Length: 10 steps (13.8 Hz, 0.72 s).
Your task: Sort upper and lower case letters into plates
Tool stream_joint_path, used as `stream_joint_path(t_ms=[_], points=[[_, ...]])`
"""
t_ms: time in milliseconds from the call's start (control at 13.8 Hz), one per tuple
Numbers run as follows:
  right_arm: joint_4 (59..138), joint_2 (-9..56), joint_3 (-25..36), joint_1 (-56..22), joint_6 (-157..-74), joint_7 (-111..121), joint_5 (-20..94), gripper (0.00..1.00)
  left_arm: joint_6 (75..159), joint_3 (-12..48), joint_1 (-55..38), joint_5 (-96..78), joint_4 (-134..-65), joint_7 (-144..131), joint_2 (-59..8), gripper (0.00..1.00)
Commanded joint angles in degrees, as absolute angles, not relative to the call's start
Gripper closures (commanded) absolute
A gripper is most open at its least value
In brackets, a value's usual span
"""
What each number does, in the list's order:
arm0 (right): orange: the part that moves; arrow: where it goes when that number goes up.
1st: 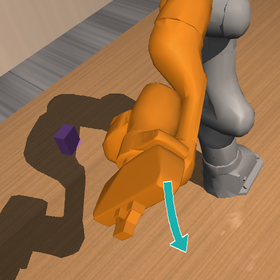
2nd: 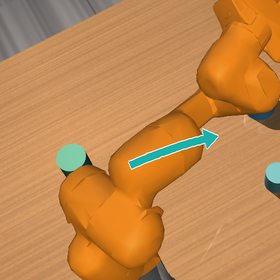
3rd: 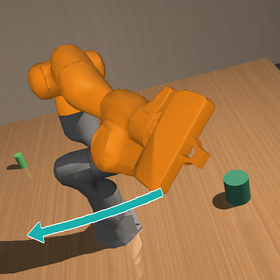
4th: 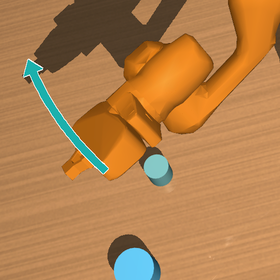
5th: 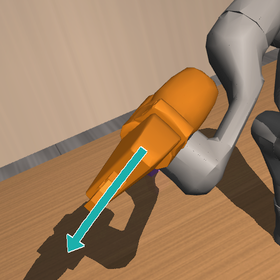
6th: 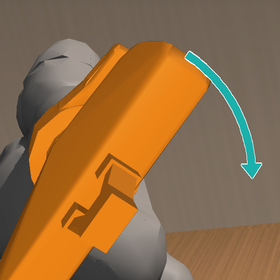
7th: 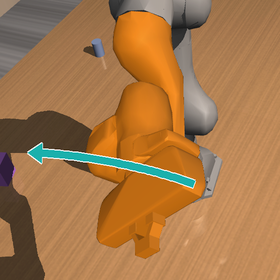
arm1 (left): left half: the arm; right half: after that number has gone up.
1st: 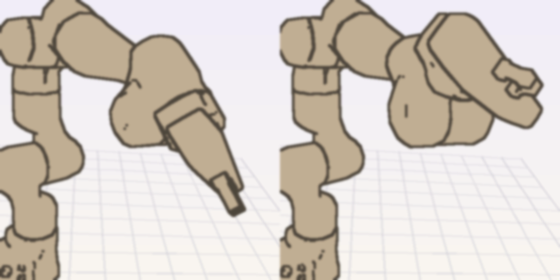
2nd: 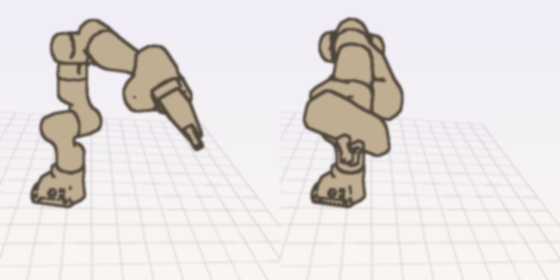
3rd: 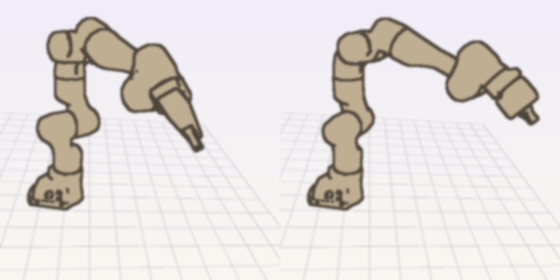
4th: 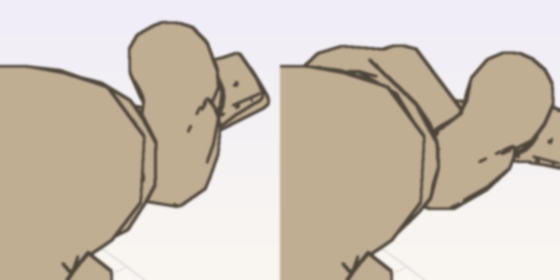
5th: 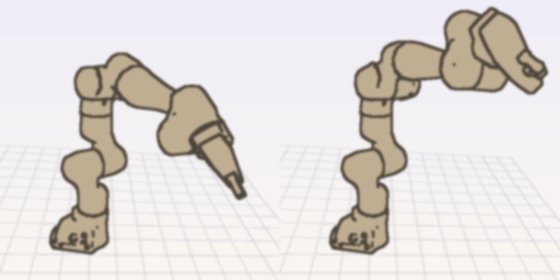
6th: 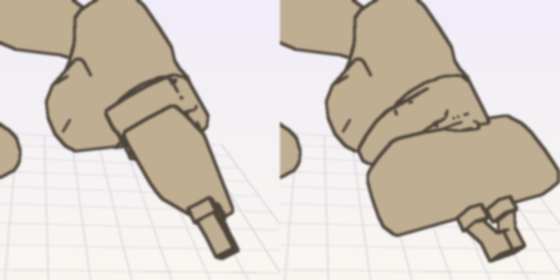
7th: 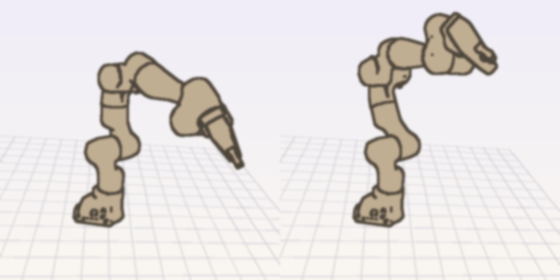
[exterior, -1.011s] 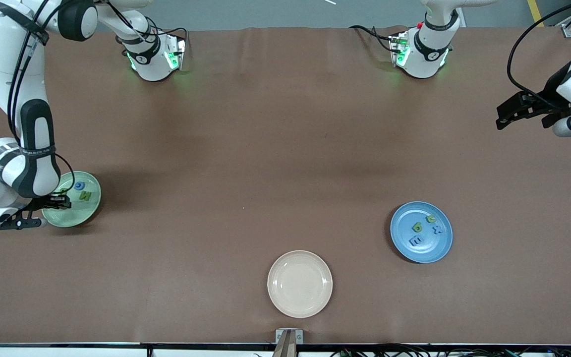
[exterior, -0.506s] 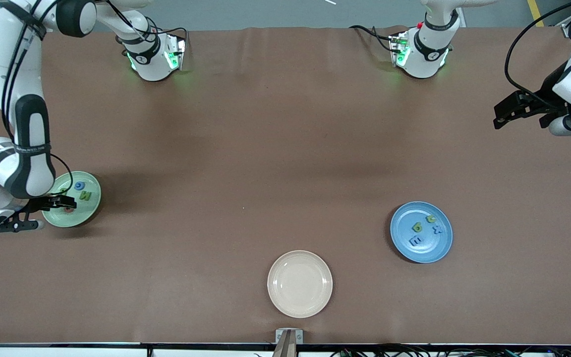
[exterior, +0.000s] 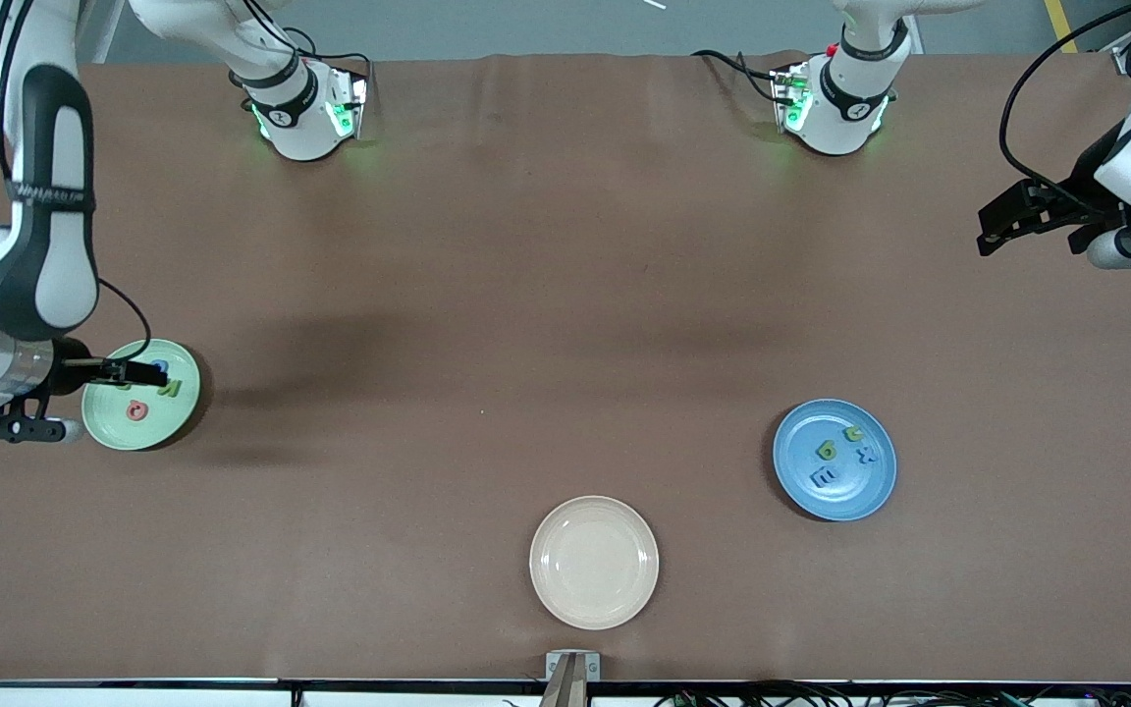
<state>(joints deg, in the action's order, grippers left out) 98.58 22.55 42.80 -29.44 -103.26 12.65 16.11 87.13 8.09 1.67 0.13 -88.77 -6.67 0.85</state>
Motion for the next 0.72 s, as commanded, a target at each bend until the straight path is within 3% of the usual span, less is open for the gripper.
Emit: stream_joint_path(t_ms=[0, 144, 361, 650], points=[[94.69, 17.07, 43.69, -32.17, -94.26, 3.38, 11.09, 0.00, 87.45, 8.61, 2.02, 0.26, -89.38, -5.36, 1.93, 0.00], [88.36, 15.74, 39.75, -30.07, -86.43, -0.78, 9.23, 0.00, 87.45, 8.53, 2.11, 0.26, -89.38, -5.36, 1.93, 0.00], [77.28, 15.12, 25.89, -16.83, -77.28, -2.98, 8.62, 0.00, 87.54, 8.53, 2.11, 0.26, -89.39, -5.36, 1.85, 0.00], [77.60, 8.98, 8.73, -6.52, -77.17, -7.45, 2.65, 0.00, 87.54, 8.61, 2.11, 0.26, -89.38, -5.36, 1.93, 0.00]])
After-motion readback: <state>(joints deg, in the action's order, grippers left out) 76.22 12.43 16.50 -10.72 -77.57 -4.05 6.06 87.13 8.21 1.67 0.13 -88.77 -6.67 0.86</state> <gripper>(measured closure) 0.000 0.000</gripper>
